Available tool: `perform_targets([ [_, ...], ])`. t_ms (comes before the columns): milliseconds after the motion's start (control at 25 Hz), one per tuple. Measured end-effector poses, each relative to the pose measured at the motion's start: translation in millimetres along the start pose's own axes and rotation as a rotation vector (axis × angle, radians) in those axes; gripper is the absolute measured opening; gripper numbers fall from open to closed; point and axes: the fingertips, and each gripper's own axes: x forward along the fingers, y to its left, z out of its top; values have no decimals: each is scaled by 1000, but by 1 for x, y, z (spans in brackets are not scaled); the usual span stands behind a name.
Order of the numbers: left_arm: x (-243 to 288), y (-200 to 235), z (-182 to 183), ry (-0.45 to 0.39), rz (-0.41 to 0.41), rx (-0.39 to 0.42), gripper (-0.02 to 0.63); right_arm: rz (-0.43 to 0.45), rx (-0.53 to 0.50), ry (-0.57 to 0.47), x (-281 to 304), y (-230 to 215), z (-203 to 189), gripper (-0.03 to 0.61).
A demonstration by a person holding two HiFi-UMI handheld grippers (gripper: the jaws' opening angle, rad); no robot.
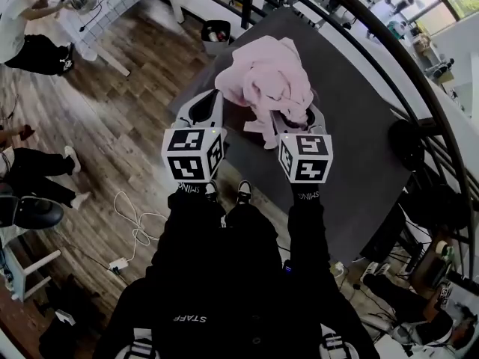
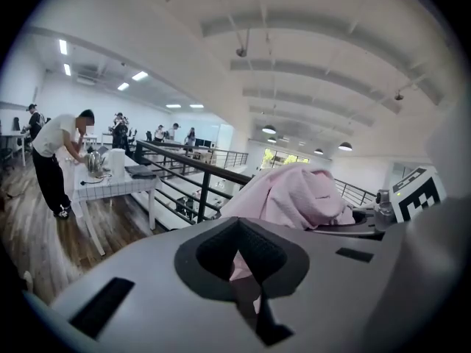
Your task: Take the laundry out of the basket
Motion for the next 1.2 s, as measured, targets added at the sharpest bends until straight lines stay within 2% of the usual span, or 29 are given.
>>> perform_targets([
  [520,-50,-27,53,-171,-30,69,0,-154,61,-254,-80,3,74,247],
  [840,-58,-40,90,-282,-54,103,0,-207,67,-384,-108,0,112,250],
  [1200,-59,-57,111,-341,-90,155,0,-253,66,-480,-125,-3,136,252],
])
